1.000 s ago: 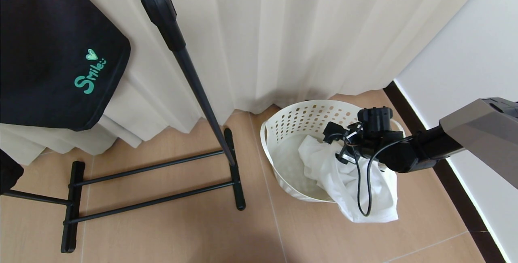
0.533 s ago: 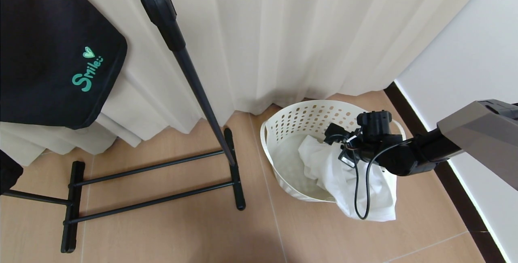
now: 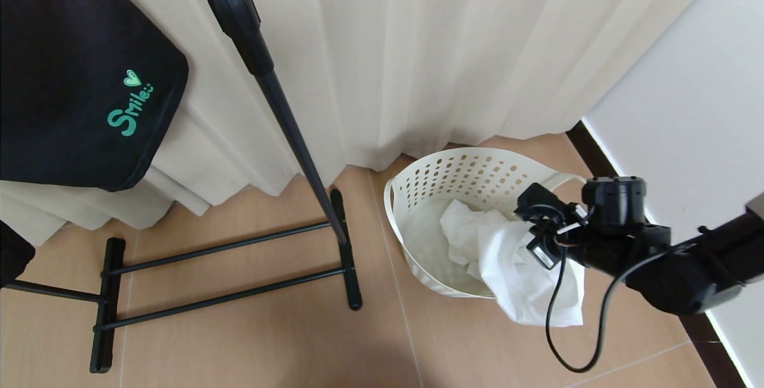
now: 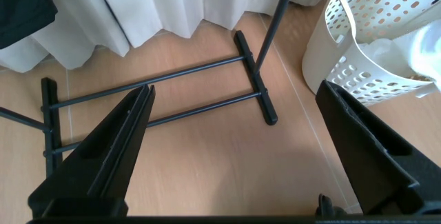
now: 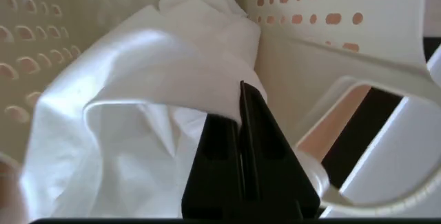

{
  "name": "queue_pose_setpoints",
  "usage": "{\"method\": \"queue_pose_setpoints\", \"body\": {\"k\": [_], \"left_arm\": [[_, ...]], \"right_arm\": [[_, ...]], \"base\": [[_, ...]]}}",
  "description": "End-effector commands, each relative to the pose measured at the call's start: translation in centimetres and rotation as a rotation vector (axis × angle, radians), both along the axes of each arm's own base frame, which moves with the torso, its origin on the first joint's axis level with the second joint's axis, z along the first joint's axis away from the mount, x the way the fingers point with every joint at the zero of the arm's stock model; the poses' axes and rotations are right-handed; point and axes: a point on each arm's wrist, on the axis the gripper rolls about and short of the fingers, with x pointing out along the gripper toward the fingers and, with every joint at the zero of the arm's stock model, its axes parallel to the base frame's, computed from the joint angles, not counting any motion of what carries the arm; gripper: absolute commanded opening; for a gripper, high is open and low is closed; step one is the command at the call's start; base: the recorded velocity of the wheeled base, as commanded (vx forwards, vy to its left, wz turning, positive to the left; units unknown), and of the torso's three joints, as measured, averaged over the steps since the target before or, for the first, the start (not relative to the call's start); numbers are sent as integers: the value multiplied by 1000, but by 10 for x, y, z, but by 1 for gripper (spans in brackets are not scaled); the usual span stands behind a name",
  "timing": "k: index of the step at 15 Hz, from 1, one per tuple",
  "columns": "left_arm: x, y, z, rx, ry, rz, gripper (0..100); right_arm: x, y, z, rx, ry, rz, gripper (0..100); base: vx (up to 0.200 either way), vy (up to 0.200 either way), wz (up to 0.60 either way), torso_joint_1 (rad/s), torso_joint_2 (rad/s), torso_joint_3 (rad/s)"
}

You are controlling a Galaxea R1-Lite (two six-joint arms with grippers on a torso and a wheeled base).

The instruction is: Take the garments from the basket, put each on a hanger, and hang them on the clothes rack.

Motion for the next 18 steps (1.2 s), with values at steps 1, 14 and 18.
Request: {"method": "queue_pose_setpoints", "body": {"k": [1, 14, 18], "left_arm": [[0, 0, 0, 0, 1, 0, 100], [0, 0, 0, 5, 0, -1, 100], [0, 0, 0, -3, 1, -1, 100]], "right_arm": [[-85, -6, 58, 170, -171, 5, 0], [-203, 22, 147, 674, -383, 341, 0], [-203, 23, 143, 663, -372, 346, 0]], "base": [[0, 0, 0, 0, 0, 0], [0, 0, 0, 0, 0, 0], [0, 0, 0, 0, 0, 0]]}}
